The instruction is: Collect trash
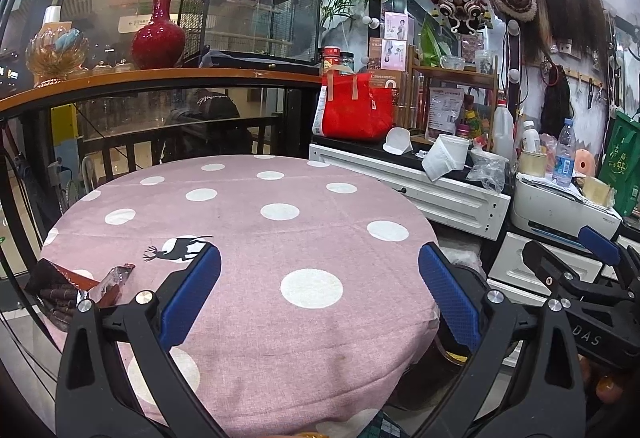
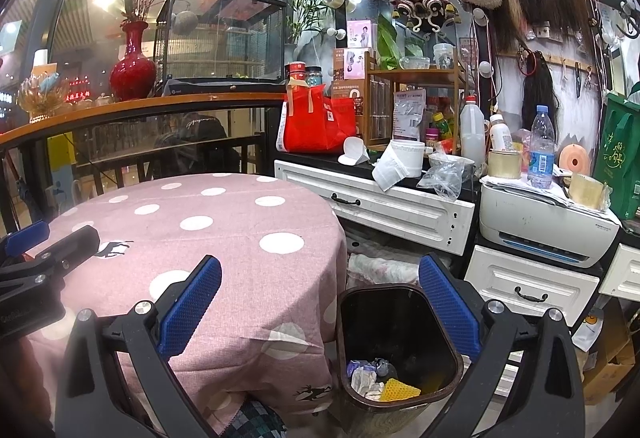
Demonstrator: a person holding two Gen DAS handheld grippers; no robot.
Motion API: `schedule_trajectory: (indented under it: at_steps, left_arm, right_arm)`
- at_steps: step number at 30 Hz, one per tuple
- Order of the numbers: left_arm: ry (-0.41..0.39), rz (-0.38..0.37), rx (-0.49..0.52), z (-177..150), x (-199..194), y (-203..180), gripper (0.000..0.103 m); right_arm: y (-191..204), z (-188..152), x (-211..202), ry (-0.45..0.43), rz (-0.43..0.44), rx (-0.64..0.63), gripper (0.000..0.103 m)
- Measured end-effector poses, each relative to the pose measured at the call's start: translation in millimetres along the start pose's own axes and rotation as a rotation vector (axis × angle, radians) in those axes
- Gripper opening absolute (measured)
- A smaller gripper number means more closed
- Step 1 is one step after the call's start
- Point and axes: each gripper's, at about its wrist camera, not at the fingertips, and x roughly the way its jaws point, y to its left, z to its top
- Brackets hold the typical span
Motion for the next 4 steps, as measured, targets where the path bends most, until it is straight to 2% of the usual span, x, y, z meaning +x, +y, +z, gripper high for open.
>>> schedule_trajectory:
  at_steps: [4]
  left_arm:
    - [0.004, 0.003, -0.001, -0.2, 0.9, 0.8, 0.097]
  right_arm:
    - [-0.5, 0.0, 0.5, 0.005, 0.000, 0.000, 0.097]
